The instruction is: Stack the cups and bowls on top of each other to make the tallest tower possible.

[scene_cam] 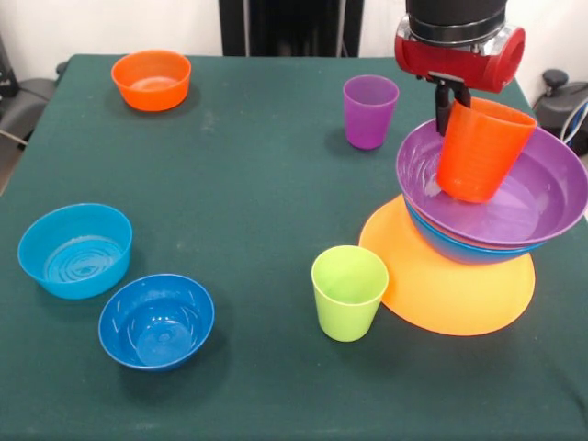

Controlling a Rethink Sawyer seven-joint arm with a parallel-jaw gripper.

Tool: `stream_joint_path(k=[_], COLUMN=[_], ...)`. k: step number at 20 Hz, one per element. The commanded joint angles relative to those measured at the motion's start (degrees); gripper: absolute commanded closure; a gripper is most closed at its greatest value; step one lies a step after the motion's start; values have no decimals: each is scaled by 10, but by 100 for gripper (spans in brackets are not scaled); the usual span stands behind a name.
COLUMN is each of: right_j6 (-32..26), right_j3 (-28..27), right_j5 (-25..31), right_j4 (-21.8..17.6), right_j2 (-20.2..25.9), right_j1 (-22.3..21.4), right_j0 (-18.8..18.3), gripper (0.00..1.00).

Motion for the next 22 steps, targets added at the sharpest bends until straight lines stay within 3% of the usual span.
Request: stream_joint_path(k=[1, 7, 12, 18, 22], right_j6=[51, 65, 56, 51, 40], right_j3=[56, 80, 86, 59, 44], right_j5=[35, 29, 7, -36, -29], right_j4=[21, 35, 39, 28, 19], right_j2=[20, 16, 20, 12, 7], right_j1=[-11, -33, -21, 2, 6], right_j0=[11, 26, 22, 30, 27], gripper=[100, 100, 100, 100, 100])
